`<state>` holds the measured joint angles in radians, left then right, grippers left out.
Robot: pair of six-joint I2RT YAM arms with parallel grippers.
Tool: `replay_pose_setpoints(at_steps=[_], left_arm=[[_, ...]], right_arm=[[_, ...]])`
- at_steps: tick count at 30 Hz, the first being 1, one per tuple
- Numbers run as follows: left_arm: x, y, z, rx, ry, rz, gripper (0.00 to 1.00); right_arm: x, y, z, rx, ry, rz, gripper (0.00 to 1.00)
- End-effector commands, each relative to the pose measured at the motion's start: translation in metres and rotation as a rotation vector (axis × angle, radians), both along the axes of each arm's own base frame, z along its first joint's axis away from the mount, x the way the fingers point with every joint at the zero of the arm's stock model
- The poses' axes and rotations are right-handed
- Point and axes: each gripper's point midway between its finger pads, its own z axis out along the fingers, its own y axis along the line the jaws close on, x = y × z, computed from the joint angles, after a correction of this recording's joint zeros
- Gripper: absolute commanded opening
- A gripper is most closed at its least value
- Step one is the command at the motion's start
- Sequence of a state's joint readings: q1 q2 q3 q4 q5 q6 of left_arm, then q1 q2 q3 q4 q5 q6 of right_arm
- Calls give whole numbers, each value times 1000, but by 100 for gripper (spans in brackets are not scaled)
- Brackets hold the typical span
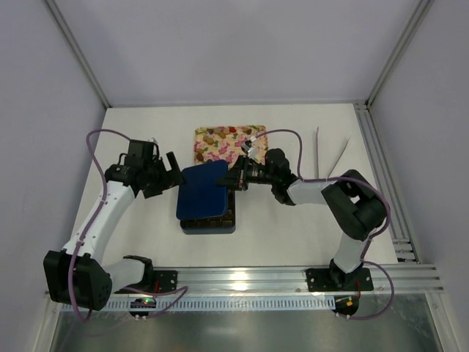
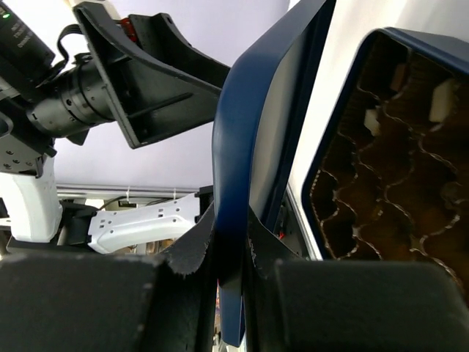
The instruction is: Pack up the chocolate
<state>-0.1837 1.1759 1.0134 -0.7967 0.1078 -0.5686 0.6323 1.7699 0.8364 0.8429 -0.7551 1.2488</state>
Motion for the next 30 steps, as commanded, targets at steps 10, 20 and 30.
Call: replay_pose_setpoints(at_steps=[10,20,30], left_arm=[[6,-11,-11,-63,-19,-10,91],[2,-18,-24,-95,9,-21,91],[1,-20,-31,-101,33,-33,91]], right_arm=[[-5,-1,-13,64,-47,11,4],[-12,-3,-29,75,14,29,4],[-16,-10,-31,129,56,27,4]])
